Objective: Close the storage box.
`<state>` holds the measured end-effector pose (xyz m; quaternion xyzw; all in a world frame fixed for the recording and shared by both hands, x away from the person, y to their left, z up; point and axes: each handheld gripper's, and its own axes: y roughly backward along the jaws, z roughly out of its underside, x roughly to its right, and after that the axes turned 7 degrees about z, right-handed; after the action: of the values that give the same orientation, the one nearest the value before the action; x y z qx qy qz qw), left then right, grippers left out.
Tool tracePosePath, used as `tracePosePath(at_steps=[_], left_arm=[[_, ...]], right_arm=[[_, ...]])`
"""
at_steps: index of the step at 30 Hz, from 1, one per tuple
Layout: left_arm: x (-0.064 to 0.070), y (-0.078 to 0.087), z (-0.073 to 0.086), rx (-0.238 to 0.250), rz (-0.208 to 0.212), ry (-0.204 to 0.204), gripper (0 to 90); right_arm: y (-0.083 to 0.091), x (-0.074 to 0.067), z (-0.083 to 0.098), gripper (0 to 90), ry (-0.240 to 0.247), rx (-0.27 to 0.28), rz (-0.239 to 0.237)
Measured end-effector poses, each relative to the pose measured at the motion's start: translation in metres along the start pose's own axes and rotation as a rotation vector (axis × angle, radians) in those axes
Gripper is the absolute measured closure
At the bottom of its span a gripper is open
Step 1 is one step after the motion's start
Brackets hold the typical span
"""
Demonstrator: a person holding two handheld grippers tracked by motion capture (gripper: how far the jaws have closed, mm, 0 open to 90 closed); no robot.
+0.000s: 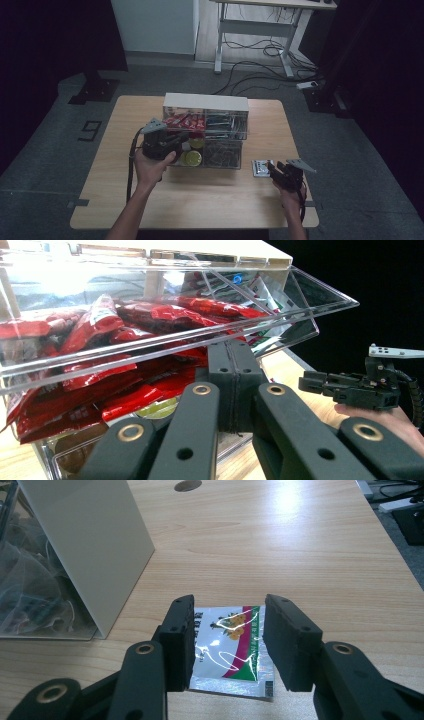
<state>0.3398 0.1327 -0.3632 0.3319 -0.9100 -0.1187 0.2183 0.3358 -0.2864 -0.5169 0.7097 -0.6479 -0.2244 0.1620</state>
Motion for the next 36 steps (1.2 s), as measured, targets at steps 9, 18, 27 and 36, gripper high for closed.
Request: tracePosePath(at_steps=[9, 18, 27, 36], left_arm=[[0.001, 0.005, 0.016, 0.022, -0.015, -0.040, 73.6], [-0.002, 0.017, 0.045, -0.001, -0.054, -0.066, 51.8], [-0.029, 0.025, 0.082, -0.021, -0.136, -0.030, 44.2], [-0.059, 0.022, 0.117, -0.070, -0.193, 0.014, 42.9]], right_arm=[[0.004, -0.002, -0.001, 53.8, 0.012, 0.030, -0.044], [0.009, -0.010, -0.003, 49.7, 0.056, 0.061, -0.104], [0.015, -0.014, 0.001, 46.1, 0.097, 0.069, -0.130], [0.021, -0.009, 0.009, 41.5, 0.135, 0.061, -0.139]])
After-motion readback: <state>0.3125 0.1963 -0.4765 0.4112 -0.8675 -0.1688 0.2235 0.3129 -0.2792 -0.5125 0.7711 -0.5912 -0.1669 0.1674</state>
